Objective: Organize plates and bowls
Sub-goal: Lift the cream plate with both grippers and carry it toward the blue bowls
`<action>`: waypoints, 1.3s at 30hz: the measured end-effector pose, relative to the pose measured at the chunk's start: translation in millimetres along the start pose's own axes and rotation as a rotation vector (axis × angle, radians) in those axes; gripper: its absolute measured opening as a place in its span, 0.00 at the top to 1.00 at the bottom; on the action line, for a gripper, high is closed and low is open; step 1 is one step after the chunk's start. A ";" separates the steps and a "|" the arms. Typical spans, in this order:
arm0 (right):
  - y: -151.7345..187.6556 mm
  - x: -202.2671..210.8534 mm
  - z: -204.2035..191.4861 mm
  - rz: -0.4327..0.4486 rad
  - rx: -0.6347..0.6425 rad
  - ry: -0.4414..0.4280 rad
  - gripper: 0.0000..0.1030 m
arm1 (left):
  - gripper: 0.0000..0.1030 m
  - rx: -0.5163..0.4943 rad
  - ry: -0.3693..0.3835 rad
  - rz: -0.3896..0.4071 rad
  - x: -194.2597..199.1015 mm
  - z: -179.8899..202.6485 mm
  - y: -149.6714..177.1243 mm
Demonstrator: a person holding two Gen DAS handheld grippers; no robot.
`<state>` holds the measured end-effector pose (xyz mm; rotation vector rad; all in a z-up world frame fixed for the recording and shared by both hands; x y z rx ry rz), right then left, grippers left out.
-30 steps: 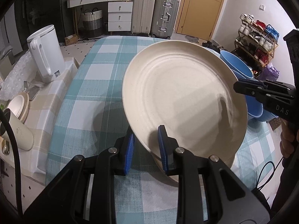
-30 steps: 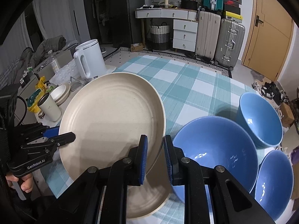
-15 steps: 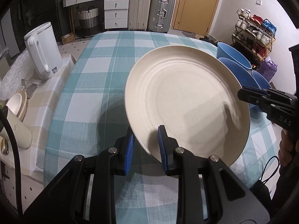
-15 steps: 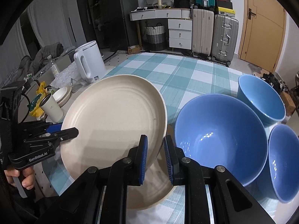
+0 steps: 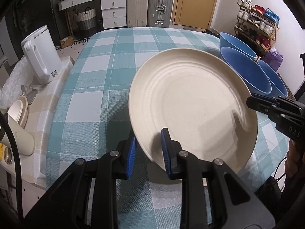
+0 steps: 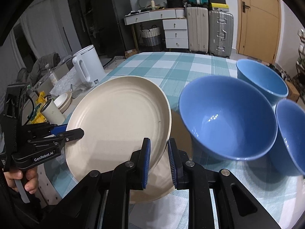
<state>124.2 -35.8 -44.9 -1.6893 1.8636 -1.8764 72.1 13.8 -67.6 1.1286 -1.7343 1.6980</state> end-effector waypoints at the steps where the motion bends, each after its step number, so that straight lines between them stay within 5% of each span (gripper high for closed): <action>1: 2.4 -1.0 1.6 -0.001 -0.009 -0.001 0.81 | 0.79 -0.001 0.000 -0.002 -1.6 0.5 0.0; 25: 24.6 -10.8 25.7 0.002 -0.067 0.053 0.80 | 0.78 -0.004 -0.030 0.002 -26.0 29.8 5.5; 39: 31.9 -21.5 30.1 -0.014 -0.048 0.117 0.80 | 0.76 -0.046 -0.126 0.044 -30.3 39.3 6.0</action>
Point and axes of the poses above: each gripper's, at about its wrist camera, not at the fingertips, and x roughly against the way its jaws point, z to its right, y to its underside, the point moved 8 cm from there along -x, roughly the way its jaws point, and after that the axes turned 14 degrees about -y, right-handed, at the moved point
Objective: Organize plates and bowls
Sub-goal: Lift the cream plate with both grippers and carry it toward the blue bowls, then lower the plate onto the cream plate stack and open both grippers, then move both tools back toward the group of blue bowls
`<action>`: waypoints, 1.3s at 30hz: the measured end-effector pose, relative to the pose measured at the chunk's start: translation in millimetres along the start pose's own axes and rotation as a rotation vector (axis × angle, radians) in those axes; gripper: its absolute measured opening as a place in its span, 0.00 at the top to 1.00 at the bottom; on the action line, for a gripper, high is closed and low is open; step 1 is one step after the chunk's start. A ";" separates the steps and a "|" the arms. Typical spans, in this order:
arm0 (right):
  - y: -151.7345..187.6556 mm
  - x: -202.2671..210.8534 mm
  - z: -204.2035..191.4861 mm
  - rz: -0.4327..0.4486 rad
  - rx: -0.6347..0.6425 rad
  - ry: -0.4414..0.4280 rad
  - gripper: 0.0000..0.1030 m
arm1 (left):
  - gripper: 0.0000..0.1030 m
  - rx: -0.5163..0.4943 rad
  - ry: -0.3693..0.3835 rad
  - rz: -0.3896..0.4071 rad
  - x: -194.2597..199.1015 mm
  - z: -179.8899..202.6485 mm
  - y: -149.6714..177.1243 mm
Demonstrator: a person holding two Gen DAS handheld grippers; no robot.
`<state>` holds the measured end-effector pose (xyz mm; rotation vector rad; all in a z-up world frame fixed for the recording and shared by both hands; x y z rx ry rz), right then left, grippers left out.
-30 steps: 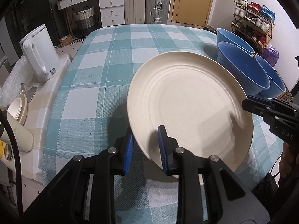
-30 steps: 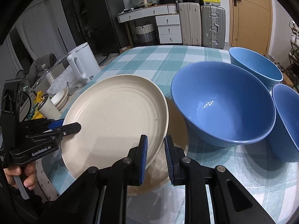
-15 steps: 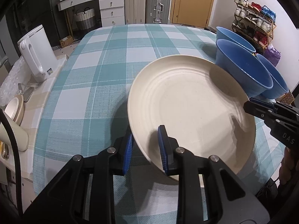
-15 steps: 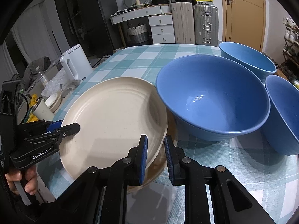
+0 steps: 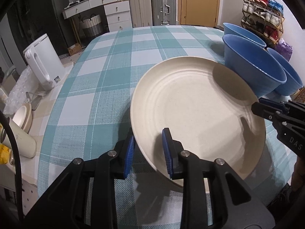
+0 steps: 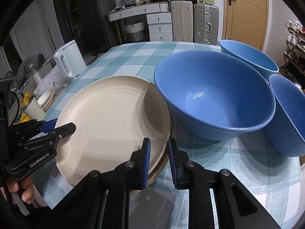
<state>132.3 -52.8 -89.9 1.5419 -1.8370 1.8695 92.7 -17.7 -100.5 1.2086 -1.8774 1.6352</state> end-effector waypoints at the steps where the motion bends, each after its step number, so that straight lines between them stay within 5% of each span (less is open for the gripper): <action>1: 0.0 -0.7 -0.2 0.000 0.003 0.007 0.80 | 0.76 -0.005 -0.008 0.003 -0.1 0.7 0.0; 10: 0.9 -0.3 1.5 -0.002 0.010 0.008 0.80 | 0.73 0.020 0.032 -0.023 -4.6 0.5 1.8; 15: 1.0 2.9 3.0 -0.006 0.004 -0.016 0.63 | 0.62 0.094 0.159 -0.104 -10.8 -3.1 6.5; 17: 0.1 6.4 3.2 0.003 0.004 -0.021 0.50 | 0.55 0.101 0.171 -0.110 -10.8 -5.2 6.7; 21: -0.2 14.9 3.4 0.014 -0.001 -0.033 0.27 | 0.20 0.138 0.193 -0.094 -1.6 -11.8 2.3; 25: -1.6 27.2 3.5 0.037 0.012 -0.008 0.09 | 0.01 0.162 0.203 -0.076 6.4 -18.1 -3.5; 28: -1.9 36.2 2.1 0.046 0.016 -0.010 0.01 | 0.01 0.181 0.211 -0.061 13.3 -22.8 -7.2; 39: -12.5 76.9 6.1 0.106 0.001 0.002 0.01 | 0.01 0.236 0.207 -0.033 33.0 -40.7 -14.9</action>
Point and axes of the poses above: each gripper's, at about its wrist camera, not at the fingertips, and x roughly against the way its jaws point, z to its right, y to its underside, the point moved 8 cm from there along -x, roughly the way its jaws point, and after that the axes turned 14 degrees about -y, right-handed, at the moved point
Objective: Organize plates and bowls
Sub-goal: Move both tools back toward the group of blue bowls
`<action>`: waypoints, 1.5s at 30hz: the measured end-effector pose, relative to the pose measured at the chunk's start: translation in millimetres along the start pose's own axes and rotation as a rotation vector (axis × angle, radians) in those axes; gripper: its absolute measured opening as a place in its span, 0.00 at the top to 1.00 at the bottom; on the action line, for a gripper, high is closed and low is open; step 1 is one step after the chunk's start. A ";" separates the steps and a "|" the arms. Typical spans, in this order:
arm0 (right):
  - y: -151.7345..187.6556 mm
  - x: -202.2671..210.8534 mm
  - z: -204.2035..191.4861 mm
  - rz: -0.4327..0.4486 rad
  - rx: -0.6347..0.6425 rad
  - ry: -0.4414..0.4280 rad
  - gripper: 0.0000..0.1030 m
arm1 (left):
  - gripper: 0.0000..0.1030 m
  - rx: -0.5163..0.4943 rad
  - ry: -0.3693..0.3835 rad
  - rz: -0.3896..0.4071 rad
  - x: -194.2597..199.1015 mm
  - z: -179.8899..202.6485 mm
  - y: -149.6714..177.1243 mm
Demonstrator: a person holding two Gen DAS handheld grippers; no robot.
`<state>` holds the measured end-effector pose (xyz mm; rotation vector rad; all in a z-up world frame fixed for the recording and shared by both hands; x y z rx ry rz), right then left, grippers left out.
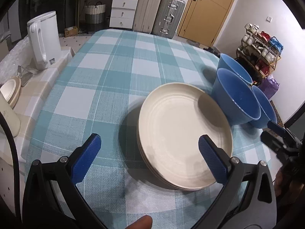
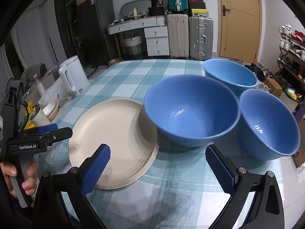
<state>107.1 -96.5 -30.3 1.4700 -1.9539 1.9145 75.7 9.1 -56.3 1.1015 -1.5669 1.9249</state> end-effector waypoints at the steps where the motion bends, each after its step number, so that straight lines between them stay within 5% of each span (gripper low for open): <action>1: -2.5 7.4 2.9 0.012 -0.009 0.001 0.01 | 0.01 -0.004 0.000 0.005 2.0 0.9 -0.4; 19: -49.7 63.4 53.9 0.122 -0.067 -0.019 0.01 | 0.01 -0.018 0.016 0.055 31.2 35.1 -23.9; 24: -70.6 77.7 61.0 0.149 -0.061 -0.028 0.01 | 0.01 -0.075 -0.029 0.104 44.1 61.0 -40.4; 45: -110.7 123.3 125.8 0.161 -0.072 0.019 0.01 | 0.01 -0.176 0.012 0.123 55.8 165.1 -87.3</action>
Point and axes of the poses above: each gripper's, at about its wrist camera, not at the fingertips, and x roughly against the way its jaws point, z to its right, y to its underside, the point moved 8 cm from there along -x, roughly the way its jaws point, and after that the axes turned 14 degrees about -y, right-handed, at the moved point
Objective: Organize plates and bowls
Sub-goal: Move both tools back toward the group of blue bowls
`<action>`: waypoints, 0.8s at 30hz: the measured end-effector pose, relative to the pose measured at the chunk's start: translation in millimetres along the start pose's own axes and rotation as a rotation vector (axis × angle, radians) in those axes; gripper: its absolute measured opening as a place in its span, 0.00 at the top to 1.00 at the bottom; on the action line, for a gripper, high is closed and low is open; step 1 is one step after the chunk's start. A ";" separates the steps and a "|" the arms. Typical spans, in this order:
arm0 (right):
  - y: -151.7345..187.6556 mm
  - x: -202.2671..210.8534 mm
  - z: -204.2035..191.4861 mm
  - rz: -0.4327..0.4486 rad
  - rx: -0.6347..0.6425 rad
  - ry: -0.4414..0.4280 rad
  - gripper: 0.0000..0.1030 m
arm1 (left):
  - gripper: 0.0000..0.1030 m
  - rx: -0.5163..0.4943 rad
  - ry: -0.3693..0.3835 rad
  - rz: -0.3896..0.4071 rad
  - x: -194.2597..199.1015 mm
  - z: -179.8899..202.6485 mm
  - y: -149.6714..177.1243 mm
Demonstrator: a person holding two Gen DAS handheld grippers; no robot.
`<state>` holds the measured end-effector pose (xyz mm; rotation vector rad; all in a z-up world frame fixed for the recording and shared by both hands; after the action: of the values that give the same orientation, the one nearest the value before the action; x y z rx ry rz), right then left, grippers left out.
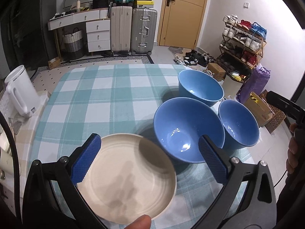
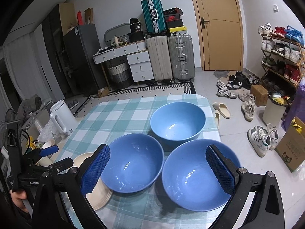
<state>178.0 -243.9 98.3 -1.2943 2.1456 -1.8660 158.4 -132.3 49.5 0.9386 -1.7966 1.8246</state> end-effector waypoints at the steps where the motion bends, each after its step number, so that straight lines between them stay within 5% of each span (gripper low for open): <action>1: -1.5 0.9 1.7 -0.001 0.004 0.001 0.01 | 0.01 -0.001 0.000 -0.001 -1.1 2.5 -2.5; 24: -42.6 -16.0 59.9 -0.034 -0.031 0.036 0.01 | 0.01 -0.068 0.032 -0.048 -44.0 62.7 -60.8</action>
<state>242.7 -280.9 108.7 -1.3212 2.1920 -1.8913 242.5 -181.5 57.7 0.9143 -1.7894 1.7292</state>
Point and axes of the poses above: each gripper's, at about its wrist camera, not at the fingertips, and x roughly against the way its jaws point, z to its right, y to its underside, the point moved 8 cm from there along -x, roughly the way its jaws point, and after that the axes turned 14 degrees about -y, right-handed, at the moved point
